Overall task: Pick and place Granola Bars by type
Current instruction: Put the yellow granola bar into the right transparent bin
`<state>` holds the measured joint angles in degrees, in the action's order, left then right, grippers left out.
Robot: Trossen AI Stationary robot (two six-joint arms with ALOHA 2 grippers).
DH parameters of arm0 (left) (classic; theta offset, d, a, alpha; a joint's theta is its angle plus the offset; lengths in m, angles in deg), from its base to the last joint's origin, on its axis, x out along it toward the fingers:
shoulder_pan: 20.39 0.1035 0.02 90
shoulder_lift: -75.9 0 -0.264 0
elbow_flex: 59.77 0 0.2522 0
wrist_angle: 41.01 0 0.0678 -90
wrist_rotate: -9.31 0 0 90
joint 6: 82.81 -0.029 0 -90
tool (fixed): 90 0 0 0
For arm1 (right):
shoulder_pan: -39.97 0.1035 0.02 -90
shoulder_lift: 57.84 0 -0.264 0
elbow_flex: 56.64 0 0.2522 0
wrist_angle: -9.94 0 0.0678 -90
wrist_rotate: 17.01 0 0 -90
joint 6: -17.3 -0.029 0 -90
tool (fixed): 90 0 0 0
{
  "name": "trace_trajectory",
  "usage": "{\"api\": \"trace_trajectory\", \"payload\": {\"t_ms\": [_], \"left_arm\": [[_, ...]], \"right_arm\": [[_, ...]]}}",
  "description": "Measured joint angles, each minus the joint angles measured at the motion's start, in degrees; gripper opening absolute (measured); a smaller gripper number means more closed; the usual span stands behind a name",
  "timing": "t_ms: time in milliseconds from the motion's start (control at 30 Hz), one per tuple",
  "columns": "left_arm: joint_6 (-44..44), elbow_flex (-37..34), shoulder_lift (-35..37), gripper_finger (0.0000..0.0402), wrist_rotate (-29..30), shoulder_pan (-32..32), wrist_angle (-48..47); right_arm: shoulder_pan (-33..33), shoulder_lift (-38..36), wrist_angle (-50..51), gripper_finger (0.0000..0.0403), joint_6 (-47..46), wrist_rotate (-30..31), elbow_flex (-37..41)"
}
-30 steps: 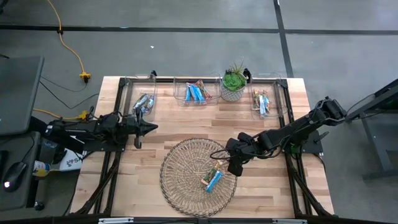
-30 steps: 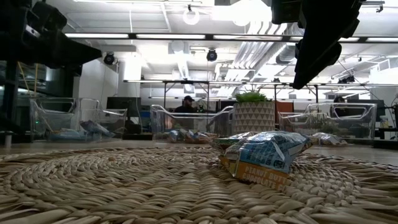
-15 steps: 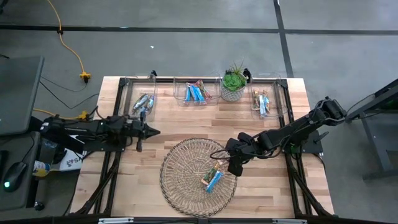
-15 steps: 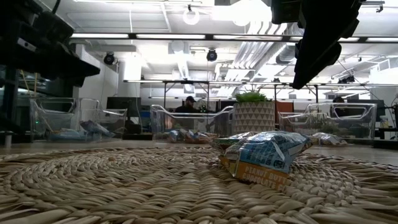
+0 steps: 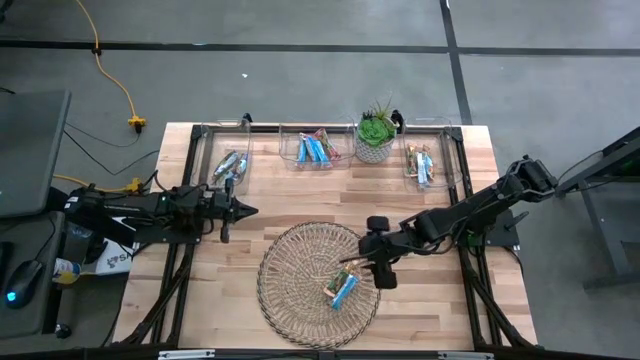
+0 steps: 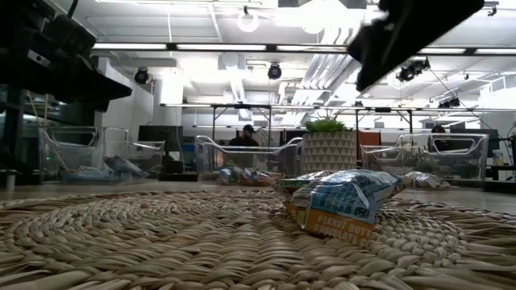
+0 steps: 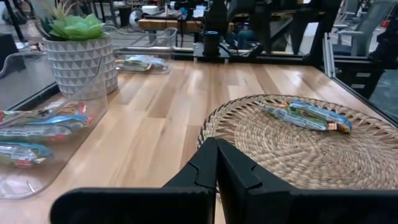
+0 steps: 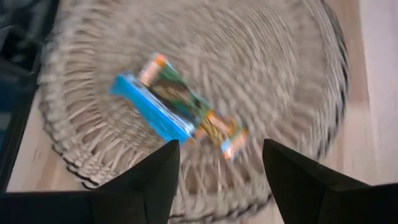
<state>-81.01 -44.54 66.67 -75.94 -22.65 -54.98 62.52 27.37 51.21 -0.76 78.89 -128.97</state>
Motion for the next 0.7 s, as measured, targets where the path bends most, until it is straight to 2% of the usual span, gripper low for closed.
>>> {"api": "trace_trajectory", "payload": {"t_ms": [133, 267, 500, 700], "left_arm": [[0.01, -0.02, 0.0, 0.0001, 0.0, 0.0, 0.02], [0.0, -0.02, 0.0, 0.0001, -0.07, 0.0, 0.04], [0.01, -0.04, -0.02, 0.0001, -0.15, 0.0, 0.07], [0.0, -0.04, -0.02, 0.0001, -0.18, 0.0, 0.09]], "right_arm": [[0.0, 0.0, -6.45, 0.0214, 11.29, -1.95, 0.0], [0.02, 0.29, -11.62, 0.0212, 17.76, -2.87, 0.0], [3.15, 5.65, -16.59, 0.0212, 19.69, -6.63, 0.0], [7.49, 11.03, -17.47, 0.0209, 21.52, -4.31, 0.0]]}}
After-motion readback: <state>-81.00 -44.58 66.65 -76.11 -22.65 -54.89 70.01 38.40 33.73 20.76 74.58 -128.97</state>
